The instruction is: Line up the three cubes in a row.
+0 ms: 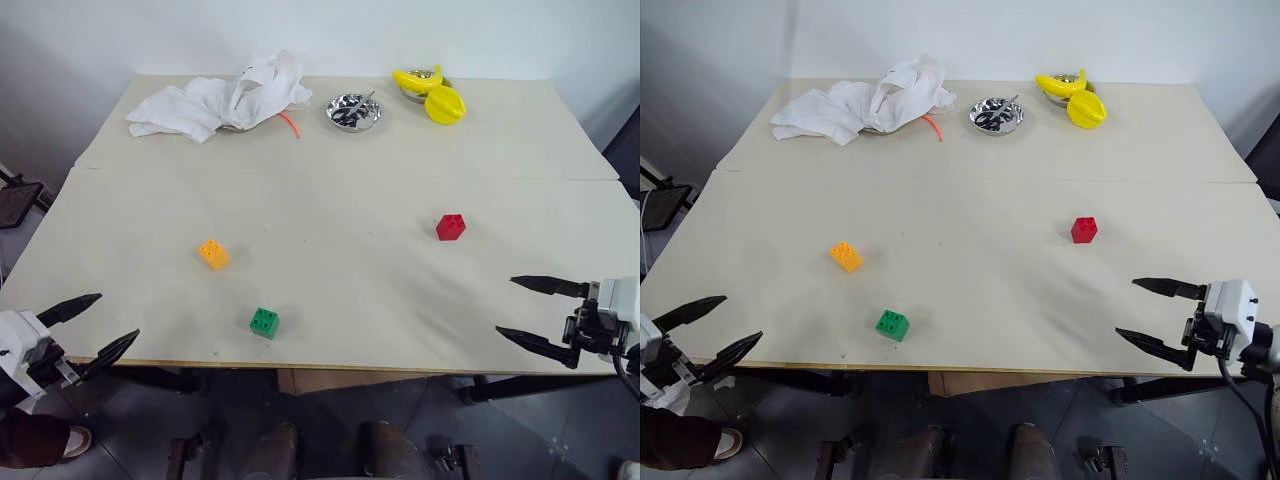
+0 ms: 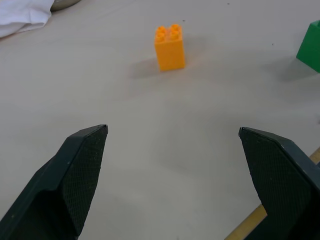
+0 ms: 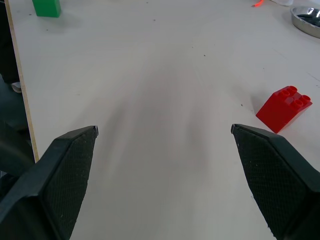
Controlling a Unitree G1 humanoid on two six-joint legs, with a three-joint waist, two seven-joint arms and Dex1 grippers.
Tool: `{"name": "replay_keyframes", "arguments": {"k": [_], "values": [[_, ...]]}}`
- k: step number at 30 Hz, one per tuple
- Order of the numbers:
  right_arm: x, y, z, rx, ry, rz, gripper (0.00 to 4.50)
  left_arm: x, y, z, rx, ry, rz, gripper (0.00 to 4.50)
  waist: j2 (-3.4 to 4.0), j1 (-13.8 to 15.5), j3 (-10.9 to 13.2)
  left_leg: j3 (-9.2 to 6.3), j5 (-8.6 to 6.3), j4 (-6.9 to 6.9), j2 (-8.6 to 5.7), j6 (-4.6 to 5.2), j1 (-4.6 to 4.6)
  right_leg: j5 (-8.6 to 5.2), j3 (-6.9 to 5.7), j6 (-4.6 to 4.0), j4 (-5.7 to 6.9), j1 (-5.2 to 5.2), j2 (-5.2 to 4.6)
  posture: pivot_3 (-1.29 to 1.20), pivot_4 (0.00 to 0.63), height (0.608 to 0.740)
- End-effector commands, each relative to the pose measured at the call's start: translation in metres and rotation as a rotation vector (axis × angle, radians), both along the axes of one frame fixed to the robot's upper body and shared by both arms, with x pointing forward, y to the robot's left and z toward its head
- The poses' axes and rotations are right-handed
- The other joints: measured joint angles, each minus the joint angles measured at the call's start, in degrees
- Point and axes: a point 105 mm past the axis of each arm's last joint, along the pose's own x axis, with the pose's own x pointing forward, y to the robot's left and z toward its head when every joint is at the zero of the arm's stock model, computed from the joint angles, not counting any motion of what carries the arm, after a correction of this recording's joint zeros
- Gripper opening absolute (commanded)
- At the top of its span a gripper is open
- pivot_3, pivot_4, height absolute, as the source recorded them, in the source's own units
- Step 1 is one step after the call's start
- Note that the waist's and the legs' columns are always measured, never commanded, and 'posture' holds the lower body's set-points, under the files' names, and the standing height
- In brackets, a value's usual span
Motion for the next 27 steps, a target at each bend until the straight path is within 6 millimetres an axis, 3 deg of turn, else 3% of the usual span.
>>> {"name": "replay_keyframes", "arguments": {"k": [1, 5, 9, 11, 15, 19, 23, 27], "values": [[0.002, 0.000, 0.004, 0.001, -0.044, -0.007, 4.50, -0.004, 0.003, 0.002, -0.009, -0.013, 0.020, 4.47, 0.00, 0.0, 0.0, 0.00, 0.00, 0.00, 0.00, 0.00, 0.00, 0.00, 0.00, 0.00, 0.01, 0.00, 0.00, 0.00, 0.150, 0.740], [0.007, -0.005, 0.008, 0.056, -0.075, -0.079, 4.50, -0.004, -0.002, 0.003, -0.095, -0.005, -0.001, 4.47, 0.00, 0.0, 0.0, 0.00, 0.00, 0.01, 0.00, 0.00, 0.00, 0.00, 0.00, 0.00, 0.02, 0.00, 0.00, 0.00, 0.150, 0.740], [0.013, -0.026, 0.011, 0.145, -0.122, -0.260, 4.50, -0.003, -0.015, 0.011, -0.188, -0.018, -0.064, 4.47, 0.00, 0.0, 0.0, -0.01, 0.00, 0.02, -0.01, 0.00, 0.00, 0.00, 0.01, 0.00, 0.04, 0.00, 0.00, 0.00, 0.150, 0.740], [0.013, -0.038, 0.010, 0.186, -0.143, -0.358, 4.50, -0.002, -0.026, 0.014, -0.195, -0.026, -0.111, 4.47, 0.00, 0.1, 0.0, -0.01, 0.00, 0.03, -0.04, 0.00, 0.00, 0.00, 0.03, 0.00, 0.05, 0.00, -0.02, 0.00, 0.150, 0.740], [0.009, -0.055, 0.001, 0.277, -0.173, -0.560, 4.50, 0.003, -0.068, 0.020, -0.180, -0.036, -0.280, 4.47, 0.00, 0.3, 0.0, -0.06, 0.00, 0.03, -0.05, 0.00, 0.00, 0.00, 0.03, 0.00, 0.08, 0.02, -0.02, 0.00, 0.150, 0.740], [0.009, -0.044, -0.002, 0.342, -0.163, -0.614, 4.50, 0.004, -0.094, 0.030, -0.185, -0.045, -0.392, 4.47, 0.16, -0.2, 0.0, -0.03, 0.00, 0.01, 0.00, -0.04, 0.03, 0.00, 0.04, 0.00, 0.13, -0.01, 0.03, 0.00, 0.150, 0.740], [0.018, -0.021, 0.002, 0.342, -0.135, -0.592, 4.50, 0.008, -0.105, 0.037, -0.179, -0.060, -0.438, 4.47, 0.39, -0.9, 0.0, 0.05, 0.02, 0.03, 0.02, -0.08, 0.08, 0.00, 0.10, 0.01, 0.17, -0.02, 0.08, 0.00, 0.150, 0.740], [0.047, 0.002, 0.012, 0.313, -0.079, -0.631, 4.50, 0.010, -0.111, 0.039, -0.169, -0.053, -0.484, 4.47, 0.40, -1.5, 0.0, 0.04, 0.03, 0.02, 0.07, -0.10, 0.10, 0.00, 0.13, 0.00, 0.23, -0.03, 0.13, 0.00, 0.150, 0.740]]}}
